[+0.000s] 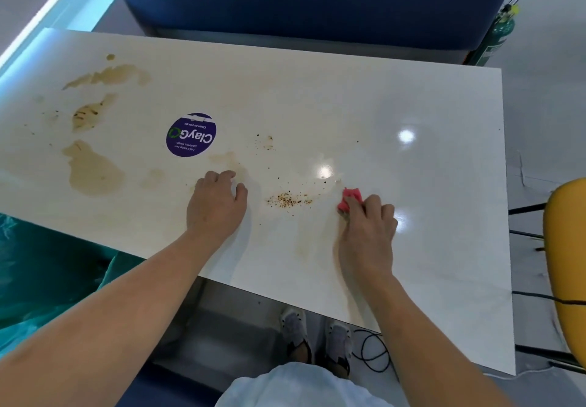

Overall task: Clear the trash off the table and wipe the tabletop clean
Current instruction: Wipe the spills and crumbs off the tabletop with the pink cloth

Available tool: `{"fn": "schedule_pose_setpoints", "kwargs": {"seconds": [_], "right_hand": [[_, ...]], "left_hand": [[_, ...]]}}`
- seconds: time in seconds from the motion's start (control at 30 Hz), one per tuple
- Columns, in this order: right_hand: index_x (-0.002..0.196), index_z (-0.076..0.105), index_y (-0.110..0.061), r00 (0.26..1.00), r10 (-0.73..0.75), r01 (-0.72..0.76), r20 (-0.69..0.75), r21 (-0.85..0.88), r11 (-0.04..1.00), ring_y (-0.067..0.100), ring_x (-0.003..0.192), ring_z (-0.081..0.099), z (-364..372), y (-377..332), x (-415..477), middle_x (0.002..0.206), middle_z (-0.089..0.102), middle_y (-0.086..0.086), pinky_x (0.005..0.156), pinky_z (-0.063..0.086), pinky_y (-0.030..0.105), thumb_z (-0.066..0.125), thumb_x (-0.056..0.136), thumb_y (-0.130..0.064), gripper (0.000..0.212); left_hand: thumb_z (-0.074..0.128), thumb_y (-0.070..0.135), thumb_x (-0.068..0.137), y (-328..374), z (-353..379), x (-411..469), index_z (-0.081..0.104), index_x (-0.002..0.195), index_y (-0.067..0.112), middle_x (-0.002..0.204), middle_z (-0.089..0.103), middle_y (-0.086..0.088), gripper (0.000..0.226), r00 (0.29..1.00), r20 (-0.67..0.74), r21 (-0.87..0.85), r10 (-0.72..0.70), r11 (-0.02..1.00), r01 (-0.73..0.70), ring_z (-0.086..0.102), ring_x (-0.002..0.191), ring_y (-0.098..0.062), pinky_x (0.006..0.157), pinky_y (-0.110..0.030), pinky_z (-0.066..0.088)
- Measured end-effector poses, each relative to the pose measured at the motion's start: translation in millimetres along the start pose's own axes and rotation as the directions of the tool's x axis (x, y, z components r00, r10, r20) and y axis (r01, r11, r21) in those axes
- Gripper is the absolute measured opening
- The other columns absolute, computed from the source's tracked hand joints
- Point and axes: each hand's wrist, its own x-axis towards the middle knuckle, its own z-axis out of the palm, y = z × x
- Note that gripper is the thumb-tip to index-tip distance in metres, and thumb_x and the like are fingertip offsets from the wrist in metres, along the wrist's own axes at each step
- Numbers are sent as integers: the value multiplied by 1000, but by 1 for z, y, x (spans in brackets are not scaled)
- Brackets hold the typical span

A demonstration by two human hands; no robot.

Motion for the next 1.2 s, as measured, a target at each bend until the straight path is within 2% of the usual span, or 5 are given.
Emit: {"fn": "schedule_pose_setpoints", "kwargs": {"seconds": [0.17, 0.53, 0.77, 1.07, 1.2], "right_hand": [[125, 62, -14, 985, 170, -169, -39, 23, 985, 28, 96, 35, 12, -18, 50, 112, 47, 6, 86, 34, 37, 52, 87, 10, 46], [124, 66, -14, 979, -178, 172, 102, 59, 983, 26, 92, 39, 15, -43, 3, 108, 50, 0, 84, 40, 40, 61, 85, 2, 42], [116, 67, -19, 998, -57, 55, 36, 59, 997, 26, 96, 36, 23, -35, 68, 109, 45, -6, 87, 38, 40, 52, 80, 8, 47], [110, 64, -22, 954, -286, 278, 92, 87, 957, 23, 89, 36, 27, -40, 21, 102, 42, -10, 82, 38, 38, 64, 85, -4, 31], [119, 64, -21, 979, -159, 146, 130, 103, 984, 25, 95, 37, 32, -55, 70, 109, 49, -4, 86, 34, 37, 55, 82, 3, 45]], "left_hand": [[42, 31, 104, -12, 0, 9, 71, 121, 10, 118, 67, -10, 39, 999, 1, 129, 41, 991, -41, 66, 99, -30, 83, -40, 52], [44, 26, 99, -7, -2, 13, 68, 105, 7, 98, 63, -10, 31, 999, 15, 156, 41, 987, -42, 61, 78, -32, 66, -38, 47], [50, 24, 96, -14, 6, 14, 67, 99, 7, 91, 63, -9, 24, 994, -52, 169, 95, 982, -85, 52, 69, -26, 58, -33, 37], [73, 6, 80, -9, 0, 15, 68, 81, 1, 74, 61, -11, 8, 972, -92, 219, 218, 956, -194, 53, 52, -28, 45, -34, 47], [82, -5, 64, -13, 4, 12, 66, 69, 3, 64, 56, -8, 19, 948, -120, 253, 294, 933, -257, 50, 46, -27, 35, -34, 47]]}}
